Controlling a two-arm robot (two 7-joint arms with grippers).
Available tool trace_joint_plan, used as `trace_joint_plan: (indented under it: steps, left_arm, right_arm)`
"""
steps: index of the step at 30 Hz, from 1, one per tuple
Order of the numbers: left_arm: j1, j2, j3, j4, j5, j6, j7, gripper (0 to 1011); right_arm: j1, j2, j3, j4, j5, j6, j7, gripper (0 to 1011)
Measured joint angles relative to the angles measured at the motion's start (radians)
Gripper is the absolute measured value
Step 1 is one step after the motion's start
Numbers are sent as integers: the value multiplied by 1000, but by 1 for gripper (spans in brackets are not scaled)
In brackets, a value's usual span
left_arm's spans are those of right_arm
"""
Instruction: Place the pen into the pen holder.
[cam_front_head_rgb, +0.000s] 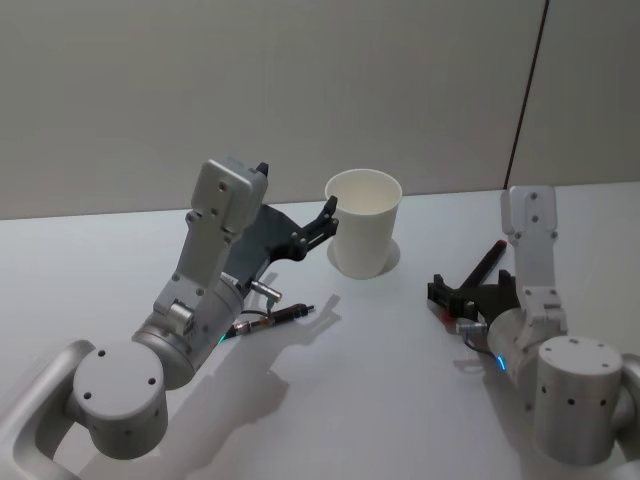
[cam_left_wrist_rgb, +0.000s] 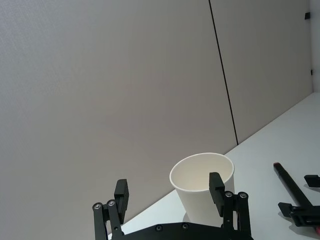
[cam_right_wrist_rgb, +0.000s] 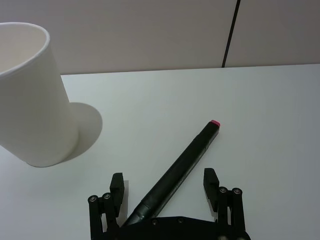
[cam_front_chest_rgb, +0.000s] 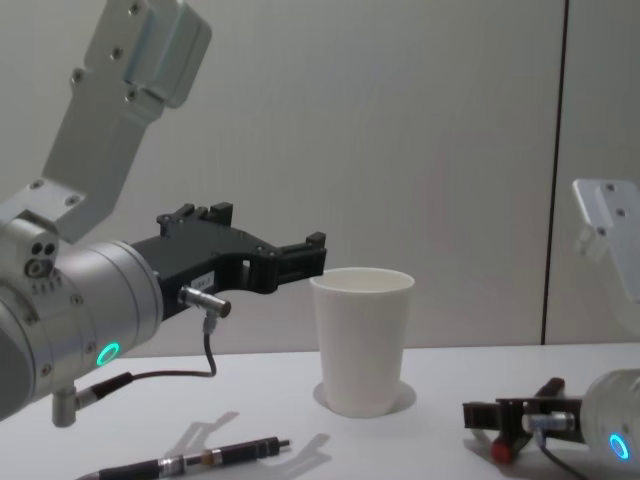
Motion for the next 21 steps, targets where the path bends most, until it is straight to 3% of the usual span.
trace_joint_plan:
  steps: [6,10,21]
  left_arm:
    - [0,0,0,0,0,0,0,1001]
    - [0,0,0,0,0,0,0,1001]
    - [0,0,0,0,0,0,0,1001]
  right_arm:
    - [0,-1,1,0,5,1,-3,1002]
    - [-1,-2,2,0,7,1,-4,945]
    - [-1,-3,3,0,10,1,-6,624]
